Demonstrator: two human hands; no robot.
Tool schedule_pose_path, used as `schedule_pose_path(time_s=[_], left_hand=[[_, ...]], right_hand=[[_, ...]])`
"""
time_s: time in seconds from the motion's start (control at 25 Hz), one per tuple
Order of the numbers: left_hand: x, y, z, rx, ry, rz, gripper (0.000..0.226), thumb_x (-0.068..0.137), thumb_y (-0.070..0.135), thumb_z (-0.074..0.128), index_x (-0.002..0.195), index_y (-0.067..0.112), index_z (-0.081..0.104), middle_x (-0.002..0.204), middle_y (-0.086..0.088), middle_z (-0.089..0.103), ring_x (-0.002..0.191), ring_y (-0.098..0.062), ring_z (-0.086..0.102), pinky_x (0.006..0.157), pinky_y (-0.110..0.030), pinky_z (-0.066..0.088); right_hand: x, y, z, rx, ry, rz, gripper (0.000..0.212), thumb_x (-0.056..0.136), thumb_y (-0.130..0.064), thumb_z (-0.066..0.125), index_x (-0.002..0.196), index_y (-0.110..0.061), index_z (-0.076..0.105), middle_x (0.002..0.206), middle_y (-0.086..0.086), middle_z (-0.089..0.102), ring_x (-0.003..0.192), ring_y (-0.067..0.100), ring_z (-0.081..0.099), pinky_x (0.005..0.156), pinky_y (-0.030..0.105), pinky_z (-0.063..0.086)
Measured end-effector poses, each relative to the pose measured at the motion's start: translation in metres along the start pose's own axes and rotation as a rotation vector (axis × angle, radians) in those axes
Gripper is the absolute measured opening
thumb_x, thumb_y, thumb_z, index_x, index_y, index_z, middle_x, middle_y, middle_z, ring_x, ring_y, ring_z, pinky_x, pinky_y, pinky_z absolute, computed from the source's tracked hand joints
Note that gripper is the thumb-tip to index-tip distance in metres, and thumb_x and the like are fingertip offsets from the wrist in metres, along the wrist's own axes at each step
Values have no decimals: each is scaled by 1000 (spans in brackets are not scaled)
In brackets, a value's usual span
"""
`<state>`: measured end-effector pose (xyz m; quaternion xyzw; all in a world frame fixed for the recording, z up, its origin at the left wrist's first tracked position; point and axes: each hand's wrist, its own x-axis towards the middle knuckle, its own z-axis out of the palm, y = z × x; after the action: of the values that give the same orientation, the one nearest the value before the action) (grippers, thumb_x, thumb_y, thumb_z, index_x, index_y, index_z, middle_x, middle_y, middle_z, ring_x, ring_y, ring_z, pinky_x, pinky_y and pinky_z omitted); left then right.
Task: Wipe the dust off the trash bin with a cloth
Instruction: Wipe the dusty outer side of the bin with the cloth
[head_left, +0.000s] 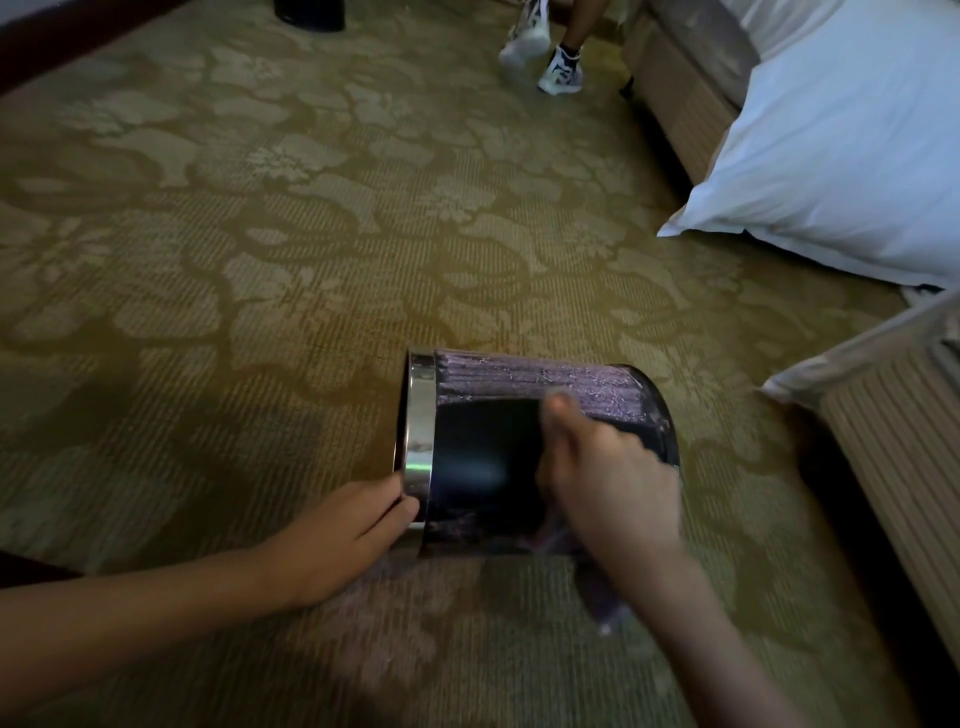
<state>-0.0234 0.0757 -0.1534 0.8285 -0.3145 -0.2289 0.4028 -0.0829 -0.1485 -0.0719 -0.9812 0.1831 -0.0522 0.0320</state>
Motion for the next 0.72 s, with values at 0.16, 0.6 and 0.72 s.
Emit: schedule_pose_path(time_s=[0.16, 0.6, 0.72], left_hand=[[-4, 4, 1, 38, -34, 13, 28, 101, 34, 38, 74, 29, 48, 85, 32, 56, 75, -4, 56, 63, -20, 47], [-5, -2, -4, 121, -66, 16, 95, 59, 95, 1, 100, 31, 58, 92, 18, 63, 95, 5, 56, 76, -21, 52], [-4, -2, -6, 47, -67, 68, 70, 73, 88, 20, 101, 36, 57, 89, 24, 66, 85, 6, 63, 75, -26, 53]], right_hand=[[-5, 67, -13, 92, -14, 346, 44, 98, -61, 29, 128, -43, 57, 108, 12, 70, 103, 38, 63, 84, 44, 47], [-11, -19, 1, 42, -40, -38, 31, 102, -33, 35, 129, -24, 49, 85, 7, 70, 80, 34, 68, 61, 39, 46], [-16, -74, 11, 136, -114, -281, 36, 98, -26, 40, 134, -21, 42, 91, 7, 69, 79, 34, 66, 59, 37, 36]])
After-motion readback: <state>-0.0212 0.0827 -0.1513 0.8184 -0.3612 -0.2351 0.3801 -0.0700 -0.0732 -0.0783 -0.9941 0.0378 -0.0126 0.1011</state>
